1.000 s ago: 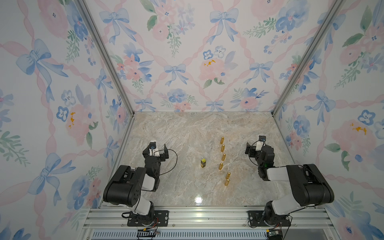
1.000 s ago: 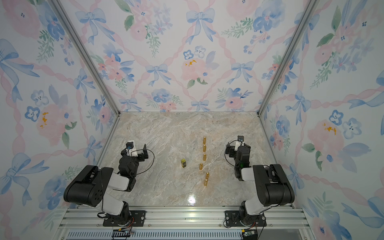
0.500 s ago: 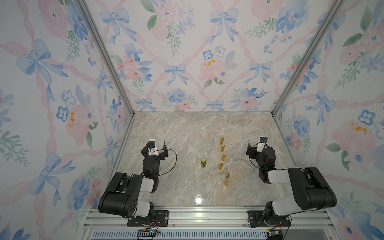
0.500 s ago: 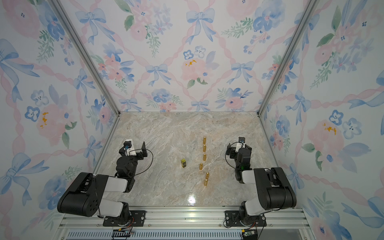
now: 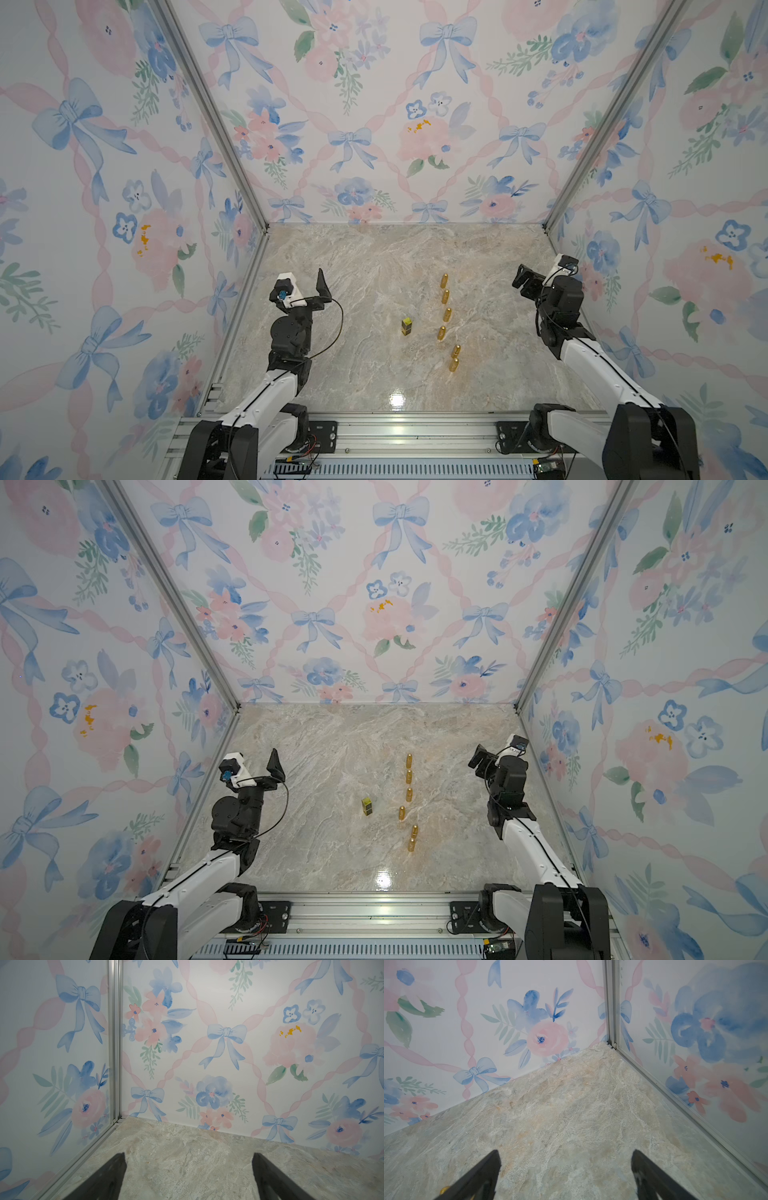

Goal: Open the lipstick cap
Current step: Pick up the lipstick at the center of the board.

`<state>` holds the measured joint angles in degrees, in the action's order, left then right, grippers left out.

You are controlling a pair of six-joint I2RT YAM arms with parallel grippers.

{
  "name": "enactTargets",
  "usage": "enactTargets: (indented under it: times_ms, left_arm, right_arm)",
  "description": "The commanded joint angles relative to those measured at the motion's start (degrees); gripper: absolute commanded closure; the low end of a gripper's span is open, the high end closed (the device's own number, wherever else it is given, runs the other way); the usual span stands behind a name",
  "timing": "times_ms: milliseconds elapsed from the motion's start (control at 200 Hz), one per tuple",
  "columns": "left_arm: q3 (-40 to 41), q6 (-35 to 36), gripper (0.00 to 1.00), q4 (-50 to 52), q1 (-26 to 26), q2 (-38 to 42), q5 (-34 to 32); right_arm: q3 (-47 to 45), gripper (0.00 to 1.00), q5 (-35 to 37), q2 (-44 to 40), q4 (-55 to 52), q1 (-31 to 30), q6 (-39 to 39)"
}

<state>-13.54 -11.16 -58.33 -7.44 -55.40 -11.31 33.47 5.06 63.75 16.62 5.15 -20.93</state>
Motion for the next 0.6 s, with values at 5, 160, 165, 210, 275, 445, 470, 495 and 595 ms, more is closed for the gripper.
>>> enactTargets:
  times_ms: [5, 160, 165, 210, 275, 445, 470, 495, 595]
  left_arm:
    - [-1.9, -7.1, 0.02, 6.9, 0.4, 2.9, 3.4]
    - [-2.0, -14.4, 0.02, 10.1, 0.8, 5.0, 3.3]
    - [-2.2, -14.5, 0.02, 10.5, 0.8, 5.0, 3.4]
    - [-3.8, -15.2, 0.02, 14.3, 0.8, 4.9, 3.6]
    - [-5.7, -15.0, 0.02, 18.5, 0.7, 4.4, 4.2]
    - [-8.3, -17.1, 0.02, 23.6, -1.0, 4.0, 4.3]
    - [-8.7, -17.1, 0.02, 24.5, -1.6, 3.9, 4.2]
    - [-9.0, -16.9, 0.02, 25.2, -2.2, 3.7, 4.1]
    - [-10.0, -16.0, 0.02, 27.8, -5.2, 2.7, 2.5]
  right_arm:
    - [1.7, 0.01, -9.3, -0.1, -12.5, 4.7, -11.1]
    - [4.5, 0.01, -17.6, 3.5, -15.8, 8.9, -17.0]
    - [4.7, 0.01, -17.5, 3.6, -16.2, 8.7, -16.8]
    - [6.6, 0.01, -15.9, 4.3, -19.8, 7.4, -15.2]
    - [8.6, 0.01, -13.3, 4.4, -23.7, 4.9, -12.1]
    - [16.4, 0.01, -8.1, 6.6, -33.8, -2.9, -7.1]
    - [17.6, 0.01, -7.7, 7.2, -35.1, -4.3, -6.4]
    - [18.8, 0.01, -6.8, 7.8, -36.2, -5.7, -5.9]
    - [24.6, 0.01, -0.8, 11.3, -42.5, -11.7, -4.7]
